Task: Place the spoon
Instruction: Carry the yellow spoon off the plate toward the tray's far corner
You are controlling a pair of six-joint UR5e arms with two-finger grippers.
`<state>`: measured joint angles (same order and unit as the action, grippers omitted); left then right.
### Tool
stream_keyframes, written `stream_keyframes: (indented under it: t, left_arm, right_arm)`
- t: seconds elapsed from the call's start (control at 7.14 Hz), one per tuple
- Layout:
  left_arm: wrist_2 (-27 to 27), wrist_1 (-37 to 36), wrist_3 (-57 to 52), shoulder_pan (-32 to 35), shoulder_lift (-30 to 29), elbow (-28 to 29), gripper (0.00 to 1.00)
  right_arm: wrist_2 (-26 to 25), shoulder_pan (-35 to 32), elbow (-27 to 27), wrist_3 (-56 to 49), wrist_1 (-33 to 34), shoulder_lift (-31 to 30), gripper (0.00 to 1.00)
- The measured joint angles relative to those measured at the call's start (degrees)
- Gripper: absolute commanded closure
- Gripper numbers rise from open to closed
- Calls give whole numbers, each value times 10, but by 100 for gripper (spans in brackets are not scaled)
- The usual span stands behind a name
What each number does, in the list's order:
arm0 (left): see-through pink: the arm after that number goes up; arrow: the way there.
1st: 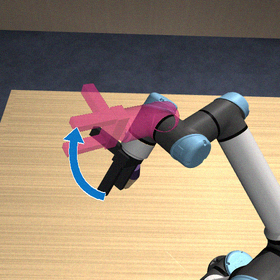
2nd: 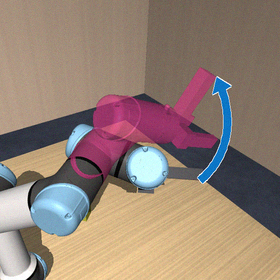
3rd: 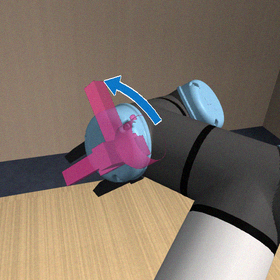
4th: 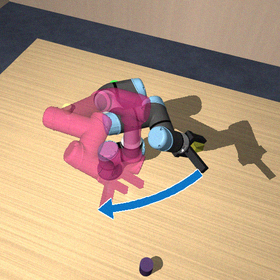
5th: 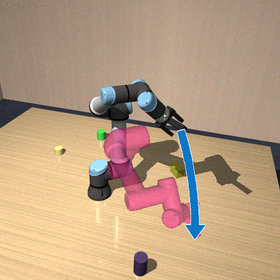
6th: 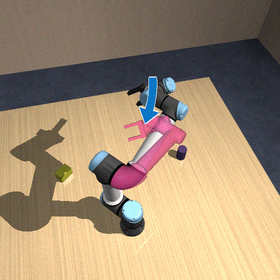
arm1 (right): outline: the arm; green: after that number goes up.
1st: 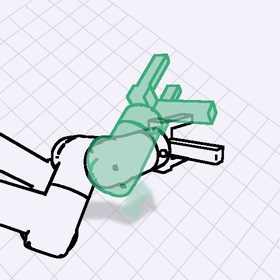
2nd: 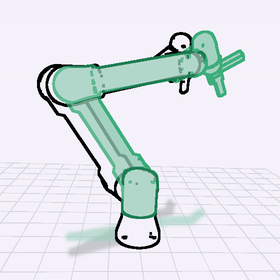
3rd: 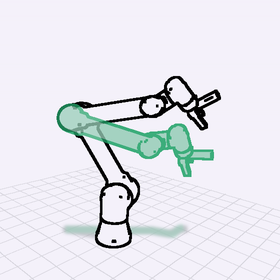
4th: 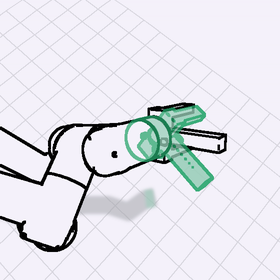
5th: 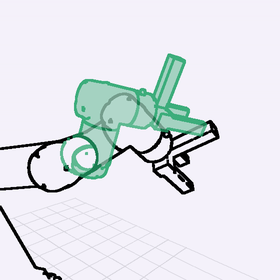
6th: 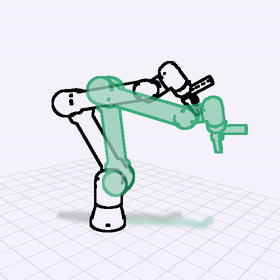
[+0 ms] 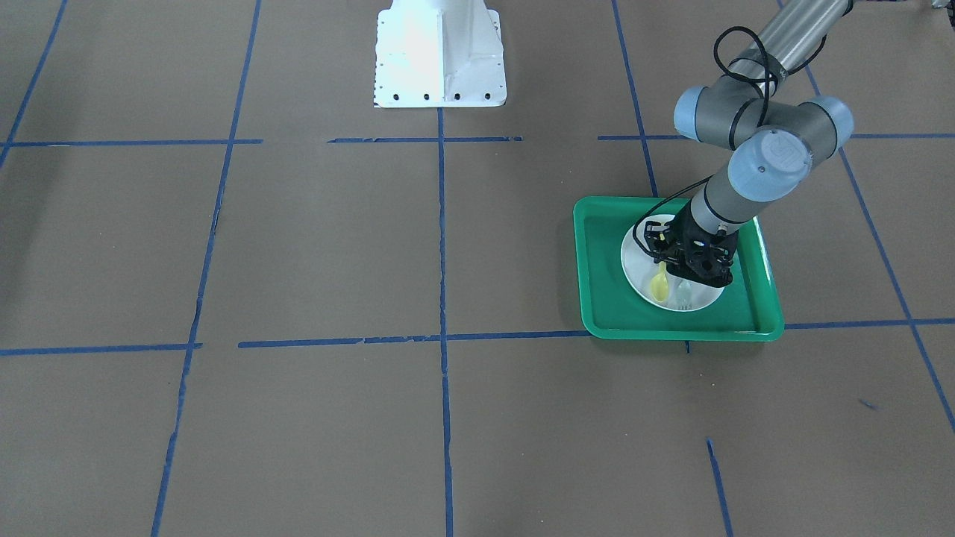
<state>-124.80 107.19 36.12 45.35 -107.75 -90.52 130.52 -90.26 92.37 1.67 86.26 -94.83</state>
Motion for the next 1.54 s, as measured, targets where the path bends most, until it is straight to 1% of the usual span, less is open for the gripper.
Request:
stream_keyframes:
  t: [0.42,0.56,0.84,1.26,1.54]
  left_arm:
    - [0,-2,16,2,1,-11,100]
    - [0,-3,65,7,1,-28,100]
    - [0,-5,199,13,-9,-60,100]
    - [1,-6,308,3,-40,-52,100]
    - [13,-3,321,-10,-54,-32,100]
  right_arm:
    - [0,0,0,0,0,0,0]
    - [0,0,0,0,0,0,0]
    - [0,0,0,0,0,0,0]
    - [0,0,0,0,0,0,0]
    - [0,0,0,0,0,0,0]
